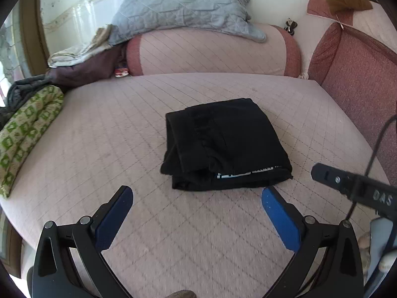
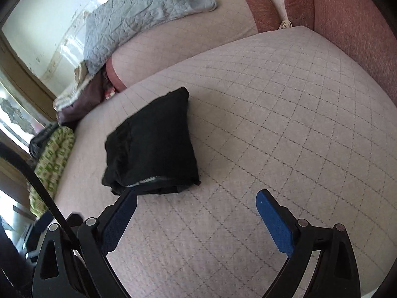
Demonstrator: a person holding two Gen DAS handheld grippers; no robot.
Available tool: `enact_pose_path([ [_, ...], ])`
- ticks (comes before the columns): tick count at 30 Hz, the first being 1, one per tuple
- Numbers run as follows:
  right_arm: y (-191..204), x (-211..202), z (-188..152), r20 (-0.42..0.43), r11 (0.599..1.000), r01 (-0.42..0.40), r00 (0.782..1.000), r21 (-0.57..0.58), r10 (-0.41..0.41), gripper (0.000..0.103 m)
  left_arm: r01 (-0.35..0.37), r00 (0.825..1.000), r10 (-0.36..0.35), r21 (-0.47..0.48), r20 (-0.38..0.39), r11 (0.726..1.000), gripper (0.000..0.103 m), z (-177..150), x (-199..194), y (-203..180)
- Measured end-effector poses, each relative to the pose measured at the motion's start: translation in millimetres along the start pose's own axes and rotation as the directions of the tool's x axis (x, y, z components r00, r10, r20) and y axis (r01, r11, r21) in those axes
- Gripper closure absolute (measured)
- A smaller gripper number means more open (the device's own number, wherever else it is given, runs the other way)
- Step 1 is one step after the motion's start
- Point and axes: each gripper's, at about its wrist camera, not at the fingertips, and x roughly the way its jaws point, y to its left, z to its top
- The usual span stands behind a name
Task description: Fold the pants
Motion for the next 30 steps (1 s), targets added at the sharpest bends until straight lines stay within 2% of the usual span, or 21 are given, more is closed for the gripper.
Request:
enact_pose_path([
  [7, 11.1, 15.6, -7.7, -0.003, 0.997, 0.077, 0.997, -0.024, -0.077, 0.004, 0.019, 0.999, -0.018, 0.021, -0.026, 1.000, 0.000, 4.1, 33.3, 18.5],
  [11, 22.0, 11.5, -11.2, 0.061, 0.988, 0.143, 0.988, -0.059, -0.139, 0.004, 0.050, 0.997, -0.051, -0.020, -0.052, 0.999, 0.000, -0.4, 47.2, 36.3],
  [14, 26.6, 7.3, -12.1, 0.105, 0.985, 0.160, 0.983, -0.063, -0.153, 0.004, 0.057, 0.994, -0.061, -0.044, -0.087, 0.997, 0.000, -5.5, 55.1, 48.0],
  [19, 29.0, 2.5, -3.2, 0.157, 0.991, 0.121, 0.981, -0.049, -0.112, 0.003, 0.050, 0.991, -0.058, -0.070, -0.120, 0.996, 0.000, -1.4, 65.9, 58.0],
  [22, 33.1, 15.0, 15.5, 0.106, 0.992, 0.105, 0.990, -0.067, -0.098, 0.003, 0.093, 0.985, -0.110, -0.132, -0.136, 0.987, 0.000, 17.0, 78.9, 65.5],
  [25, 35.7, 33.8, 39.6, 0.049, 0.998, 0.053, 0.998, -0.041, -0.051, 0.003, 0.146, 0.978, -0.175, -0.224, -0.115, 0.964, 0.000, 37.1, 90.0, 73.9],
  [27, 36.3, 54.9, 58.8, 0.012, 1.000, 0.005, 1.000, -0.014, -0.004, 0.003, 0.147, 0.979, -0.174, -0.228, -0.102, 0.962, 0.000, 48.8, 99.8, 73.6],
  [29, 33.2, 79.9, 71.8, -0.033, 0.999, -0.049, 0.998, 0.013, 0.049, 0.004, 0.112, 0.983, -0.137, -0.196, -0.121, 0.974, 0.000, 60.1, 118.9, 70.6],
  [30, 29.5, 95.0, 77.3, -0.062, 0.996, -0.076, 0.995, 0.037, 0.078, 0.004, 0.112, 0.981, -0.139, -0.191, -0.136, 0.975, 0.004, 63.0, 127.9, 70.2],
])
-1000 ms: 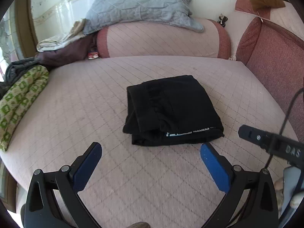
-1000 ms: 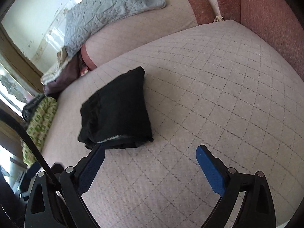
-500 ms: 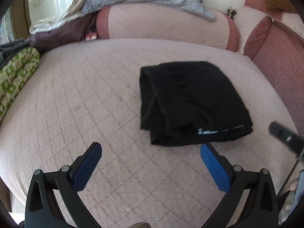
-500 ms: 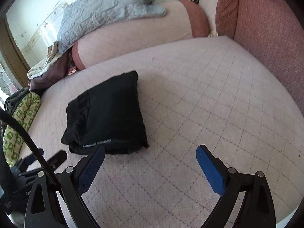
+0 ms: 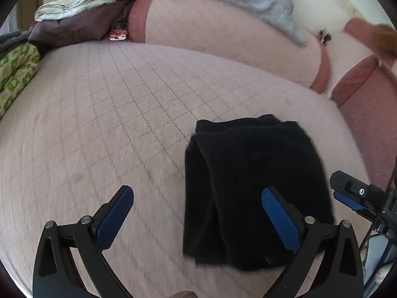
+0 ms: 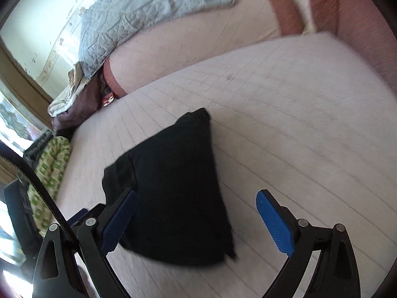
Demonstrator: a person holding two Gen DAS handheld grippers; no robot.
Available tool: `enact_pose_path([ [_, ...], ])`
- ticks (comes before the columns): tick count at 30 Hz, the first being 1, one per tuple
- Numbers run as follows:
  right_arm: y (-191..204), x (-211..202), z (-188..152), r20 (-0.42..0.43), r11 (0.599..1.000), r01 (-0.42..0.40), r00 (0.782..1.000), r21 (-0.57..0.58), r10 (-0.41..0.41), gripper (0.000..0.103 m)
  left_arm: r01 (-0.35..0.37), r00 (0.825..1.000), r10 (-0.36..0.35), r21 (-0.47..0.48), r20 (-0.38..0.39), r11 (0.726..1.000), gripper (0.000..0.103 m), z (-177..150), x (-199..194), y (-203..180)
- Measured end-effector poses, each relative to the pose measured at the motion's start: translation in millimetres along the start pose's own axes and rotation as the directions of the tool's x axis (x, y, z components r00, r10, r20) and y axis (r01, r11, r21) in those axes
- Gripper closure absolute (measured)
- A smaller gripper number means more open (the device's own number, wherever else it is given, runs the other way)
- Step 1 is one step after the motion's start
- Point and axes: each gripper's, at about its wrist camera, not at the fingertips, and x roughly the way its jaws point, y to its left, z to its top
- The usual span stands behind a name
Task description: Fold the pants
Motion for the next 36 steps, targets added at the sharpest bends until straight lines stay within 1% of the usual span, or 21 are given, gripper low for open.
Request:
enact_pose_path([
  [2, -8.1, 20.9, 6.4, -0.042, 0.998, -0.040, 0.998, 0.041, 0.042, 0.004, 0.053, 0.996, -0.054, -0.019, -0.071, 0.998, 0.013, 6.9, 23.5, 2.2],
  [3, -12.5, 31.6, 9.3, -0.060, 0.995, -0.066, 0.996, 0.068, 0.070, 0.007, 0.096, 0.990, -0.100, -0.045, -0.102, 0.994, 0.021, 8.0, 33.8, 4.1],
  [4, -16.2, 42.0, 12.1, -0.076, 0.990, -0.102, 0.991, 0.095, 0.109, 0.009, 0.155, 0.979, -0.164, -0.085, -0.123, 0.984, 0.023, 8.0, 43.1, 6.4],
  [5, -18.3, 50.3, 13.9, -0.092, 0.984, -0.138, 0.985, 0.113, 0.149, 0.020, 0.172, 0.976, -0.184, -0.107, -0.115, 0.979, 0.024, 8.2, 46.4, 6.4],
  [6, -18.9, 57.3, 15.2, -0.111, 0.977, -0.168, 0.977, 0.127, 0.183, 0.039, 0.169, 0.978, -0.180, -0.104, -0.106, 0.980, 0.038, 9.5, 46.1, 4.3],
  [7, -19.1, 62.4, 16.5, -0.125, 0.973, -0.183, 0.972, 0.138, 0.200, 0.042, 0.189, 0.974, -0.198, -0.091, -0.108, 0.978, 0.043, 12.2, 45.2, -1.9],
  [9, -13.4, 61.0, 21.3, -0.113, 0.973, -0.198, 0.971, 0.115, 0.211, 0.057, 0.178, 0.979, -0.184, -0.071, -0.092, 0.981, 0.046, 18.1, 41.4, -11.6],
  [12, 1.8, 49.5, 30.6, -0.074, 0.982, -0.187, 0.979, 0.037, 0.189, 0.062, 0.176, 0.982, -0.179, -0.046, -0.059, 0.983, 0.048, 30.4, 40.8, -21.3],
  [16, 3.8, 41.4, 43.5, 0.003, 0.992, -0.124, 0.992, 0.003, 0.124, 0.061, 0.198, 0.979, -0.201, -0.064, -0.034, 0.978, 0.045, 52.7, 54.9, -20.0],
  [18, -4.0, 48.6, 42.0, 0.016, 0.999, -0.055, 0.998, 0.005, 0.054, 0.042, 0.205, 0.975, -0.210, -0.076, -0.065, 0.976, 0.035, 55.4, 64.9, -14.0],
  [19, -9.8, 55.3, 40.3, -0.007, 1.000, -0.017, 1.000, 0.014, 0.017, 0.037, 0.242, 0.963, -0.252, -0.108, -0.092, 0.964, 0.035, 55.7, 69.8, -8.0],
  [20, -16.1, 56.4, 40.3, -0.016, 0.999, -0.011, 1.000, 0.031, 0.011, 0.029, 0.265, 0.954, -0.280, -0.138, -0.107, 0.954, 0.035, 56.6, 71.2, -3.3],
  [22, -21.0, 48.1, 43.3, 0.002, 0.998, -0.028, 1.000, 0.056, 0.028, 0.028, 0.302, 0.940, -0.326, -0.200, -0.101, 0.932, 0.035, 60.0, 65.3, 7.7],
  [24, -20.9, 30.4, 45.4, 0.061, 0.999, -0.012, 0.998, 0.045, 0.009, 0.028, 0.325, 0.937, -0.346, -0.225, -0.056, 0.918, 0.035, 62.8, 51.8, 15.2],
  [26, -16.5, 10.3, 44.2, 0.118, 1.000, -0.002, 0.993, 0.020, 0.000, 0.027, 0.322, 0.943, -0.334, -0.228, -0.014, 0.919, 0.035, 64.0, 40.1, 19.6],
  [28, -14.4, 1.7, 39.6, 0.134, 1.000, 0.009, 0.991, 0.002, -0.009, 0.023, 0.267, 0.961, -0.277, -0.208, -0.019, 0.941, 0.035, 64.2, 41.8, 20.5],
  [29, -12.8, 1.9, 36.5, 0.129, 1.000, 0.022, 0.991, -0.004, -0.021, 0.020, 0.206, 0.975, -0.219, -0.196, -0.048, 0.959, 0.035, 63.0, 50.0, 17.7],
  [30, -12.5, 6.4, 32.6, 0.107, 0.999, 0.044, 0.993, -0.008, -0.043, 0.019, 0.172, 0.979, -0.189, -0.196, -0.070, 0.965, 0.035, 61.0, 58.2, 16.4],
  [32, -19.1, 19.6, 27.0, 0.046, 0.998, 0.065, 0.997, 0.003, -0.065, 0.019, 0.153, 0.979, -0.177, -0.211, -0.097, 0.965, 0.035, 57.2, 70.2, 14.5],
  [34, -27.4, 28.6, 21.7, 0.013, 0.998, 0.053, 0.998, 0.046, -0.054, 0.019, 0.135, 0.985, -0.153, -0.194, -0.081, 0.972, 0.035, 56.6, 64.8, 10.3],
  [36, -26.8, 19.3, 20.1, 0.043, 0.997, 0.050, 0.998, 0.066, -0.053, 0.019, 0.104, 0.994, -0.109, -0.135, -0.032, 0.985, 0.035, 57.4, 47.7, -0.9],
])
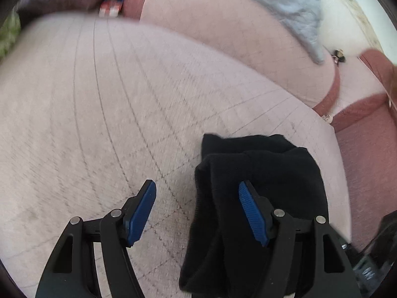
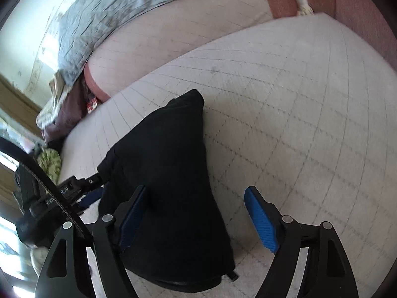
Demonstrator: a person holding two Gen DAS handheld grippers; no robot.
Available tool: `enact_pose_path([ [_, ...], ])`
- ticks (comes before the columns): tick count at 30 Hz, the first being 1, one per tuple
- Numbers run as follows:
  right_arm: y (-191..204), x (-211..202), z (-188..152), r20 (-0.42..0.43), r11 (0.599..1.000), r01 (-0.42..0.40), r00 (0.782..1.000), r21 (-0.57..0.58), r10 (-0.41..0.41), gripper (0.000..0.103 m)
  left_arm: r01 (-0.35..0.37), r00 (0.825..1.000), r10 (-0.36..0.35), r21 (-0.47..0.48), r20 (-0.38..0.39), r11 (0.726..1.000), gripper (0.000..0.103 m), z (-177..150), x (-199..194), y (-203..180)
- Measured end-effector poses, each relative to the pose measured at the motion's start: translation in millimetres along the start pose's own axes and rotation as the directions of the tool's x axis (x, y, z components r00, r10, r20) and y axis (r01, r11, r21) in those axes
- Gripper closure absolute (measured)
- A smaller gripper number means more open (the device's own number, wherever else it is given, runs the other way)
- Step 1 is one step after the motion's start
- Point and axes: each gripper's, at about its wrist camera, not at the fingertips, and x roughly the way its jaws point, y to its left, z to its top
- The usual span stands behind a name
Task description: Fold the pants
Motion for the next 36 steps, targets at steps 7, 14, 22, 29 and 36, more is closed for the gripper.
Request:
enact_pose_path([
  [7, 32.0, -100.9, -37.1, 0.284, 0.990, 0.042, 0.959, -0.134, -0.002, 0.017, -0.196, 0.937, 0.143, 0.141, 0.319, 0.971, 0.031, -44.2, -102.3, -28.6],
  [14, 22.4, -151.2, -131.7, 0.366, 0.972, 0.153, 0.927, -0.178, -0.079, 0.010, -0.227, 0.753, 0.131, 0.067, 0.644, 0.972, 0.000, -120.7, -209.7, -24.7],
  [22, 25.7, -150.1, -172.7, 0.357, 0.960, 0.206, 0.925, -0.190, -0.128, 0.008, -0.266, 0.855, 0.157, 0.160, 0.494, 0.951, 0.000, -176.2, -194.1, -26.0],
  [29, 23.7, -133.8, -174.1, 0.302, 0.955, 0.228, 0.939, -0.191, -0.164, 0.008, -0.321, 0.907, 0.231, 0.226, 0.352, 0.920, 0.000, -189.7, -152.5, -32.6],
  [36, 23.2, -115.2, -174.7, 0.230, 0.956, 0.215, 0.959, -0.200, -0.168, 0.008, -0.290, 0.936, 0.226, 0.226, 0.271, 0.930, 0.000, -185.9, -137.4, -30.9],
])
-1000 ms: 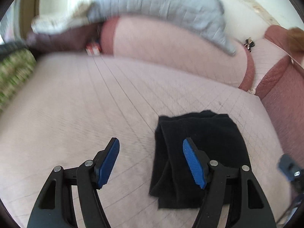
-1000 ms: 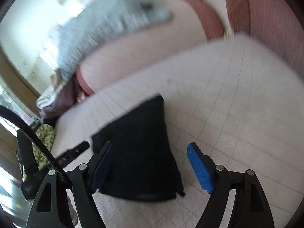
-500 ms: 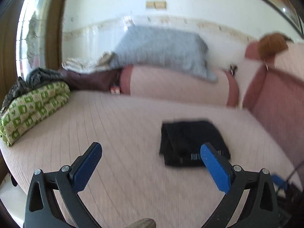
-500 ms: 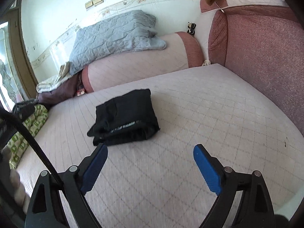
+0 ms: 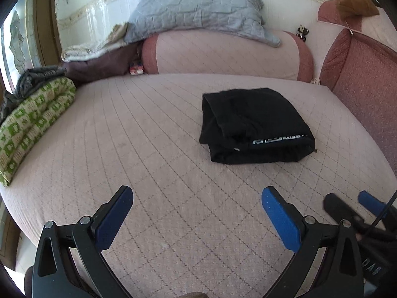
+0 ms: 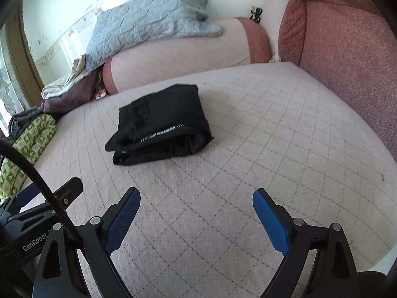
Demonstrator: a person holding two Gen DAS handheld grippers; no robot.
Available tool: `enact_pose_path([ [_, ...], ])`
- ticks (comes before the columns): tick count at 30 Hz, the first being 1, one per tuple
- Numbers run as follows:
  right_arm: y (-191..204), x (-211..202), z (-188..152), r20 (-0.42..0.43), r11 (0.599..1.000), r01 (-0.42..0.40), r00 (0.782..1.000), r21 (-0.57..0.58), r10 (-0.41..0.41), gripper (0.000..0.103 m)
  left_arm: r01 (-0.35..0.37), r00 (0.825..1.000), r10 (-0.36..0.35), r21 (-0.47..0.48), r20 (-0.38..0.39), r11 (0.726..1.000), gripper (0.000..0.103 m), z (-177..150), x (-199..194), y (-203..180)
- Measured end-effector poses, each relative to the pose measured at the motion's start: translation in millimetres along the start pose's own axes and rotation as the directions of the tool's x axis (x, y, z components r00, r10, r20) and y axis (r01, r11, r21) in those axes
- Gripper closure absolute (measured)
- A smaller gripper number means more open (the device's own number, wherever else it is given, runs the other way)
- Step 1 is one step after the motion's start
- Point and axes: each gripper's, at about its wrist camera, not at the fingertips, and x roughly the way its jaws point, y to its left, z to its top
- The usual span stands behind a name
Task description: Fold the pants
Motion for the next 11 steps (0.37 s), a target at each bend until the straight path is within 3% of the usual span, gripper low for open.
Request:
enact_pose_path([
  [11, 8.1, 14.2, -1.4, -0.034, 0.999, 0.022, 0.999, -0.039, -0.023, 0.008, 0.017, 0.994, -0.023, -0.054, -0.105, 0.998, 0.000, 1.0, 21.0, 10.8],
])
